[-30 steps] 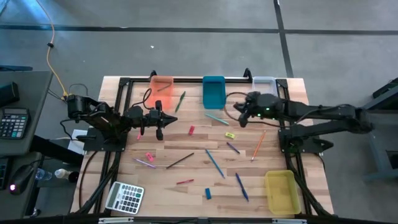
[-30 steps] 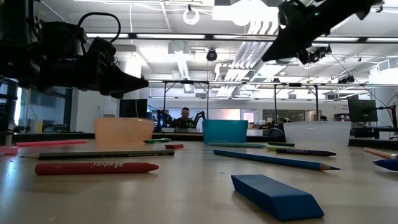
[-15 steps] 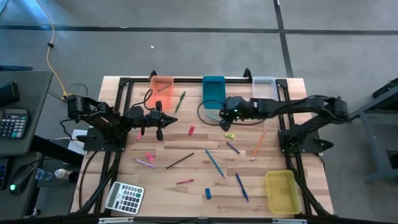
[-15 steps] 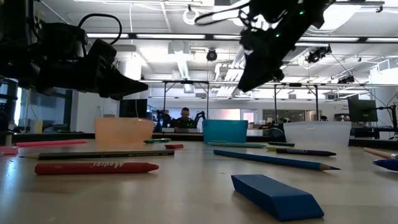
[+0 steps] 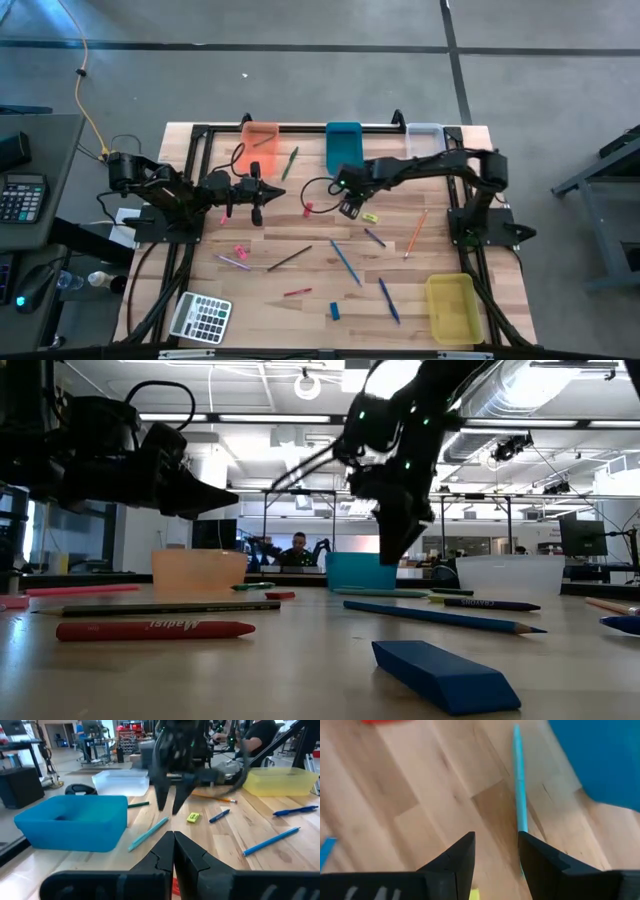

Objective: Sort crayons/erasers/pens/pencils in bins
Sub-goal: Put the light blue pen into the yellow bin, then put the yellow eraser into the transparent bin

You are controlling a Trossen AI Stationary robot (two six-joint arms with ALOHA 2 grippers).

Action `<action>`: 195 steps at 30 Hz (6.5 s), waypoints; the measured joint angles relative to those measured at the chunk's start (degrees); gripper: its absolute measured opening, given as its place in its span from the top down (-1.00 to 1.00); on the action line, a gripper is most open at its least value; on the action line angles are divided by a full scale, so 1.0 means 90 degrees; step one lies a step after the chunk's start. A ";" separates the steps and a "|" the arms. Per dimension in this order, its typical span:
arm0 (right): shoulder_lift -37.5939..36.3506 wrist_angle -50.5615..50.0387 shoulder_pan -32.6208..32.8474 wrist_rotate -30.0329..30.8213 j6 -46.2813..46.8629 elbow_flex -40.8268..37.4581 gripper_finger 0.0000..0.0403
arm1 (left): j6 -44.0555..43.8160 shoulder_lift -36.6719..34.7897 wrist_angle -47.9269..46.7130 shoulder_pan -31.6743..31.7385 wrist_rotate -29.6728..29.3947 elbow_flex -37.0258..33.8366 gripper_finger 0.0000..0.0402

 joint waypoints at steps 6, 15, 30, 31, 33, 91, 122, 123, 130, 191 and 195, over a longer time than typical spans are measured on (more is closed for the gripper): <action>0.0537 -0.0101 -0.0421 -0.0176 -0.0063 0.0242 0.29 | 0.0061 0.0000 0.0016 0.0002 -0.0005 0.0000 1.00; 0.0912 -0.0068 -0.0722 -0.0446 -0.0293 0.0301 0.30 | 0.0061 0.0000 0.0006 0.0002 -0.0011 0.0000 1.00; 0.0947 -0.0316 -0.0680 -0.0394 0.0137 0.0312 0.91 | 0.0056 0.0000 -0.0007 0.0000 -0.0002 0.0000 1.00; 0.0942 -0.0314 -0.0652 -0.0399 0.0153 0.0313 0.93 | 0.0053 0.0000 -0.0007 0.0000 -0.0002 0.0000 1.00; 0.0915 -0.0335 -0.0601 -0.0510 0.0157 0.0320 0.96 | 0.0039 0.0000 -0.0007 0.0000 -0.0002 0.0000 1.00; -0.2098 -0.3218 0.6984 -0.1758 1.2605 0.0520 1.00 | -0.0393 0.0001 0.0069 -0.0260 0.0000 0.0172 1.00; 0.0087 -0.3622 0.7548 -0.2257 1.2266 0.0519 1.00 | -0.0507 0.0000 0.0066 -0.0309 -0.0002 0.0223 1.00; 0.0102 -0.3620 0.7562 -0.2257 1.2267 0.0509 1.00 | -0.0508 0.0000 0.0066 -0.0308 -0.0002 0.0223 1.00; 0.0086 -0.2391 0.7534 -0.2308 1.2101 -0.0335 1.00 | -0.0498 0.0000 0.0044 -0.0311 -0.0002 0.0223 1.00; -0.3011 -0.2321 0.4928 0.3195 0.5909 -0.0314 1.00 | -0.0391 0.0002 -0.0274 -0.0309 -0.0010 0.0231 1.00; -0.3011 -0.1703 0.4579 0.3112 0.5123 -0.0314 1.00 | -0.0391 0.0002 -0.0274 -0.0311 -0.0012 0.0231 1.00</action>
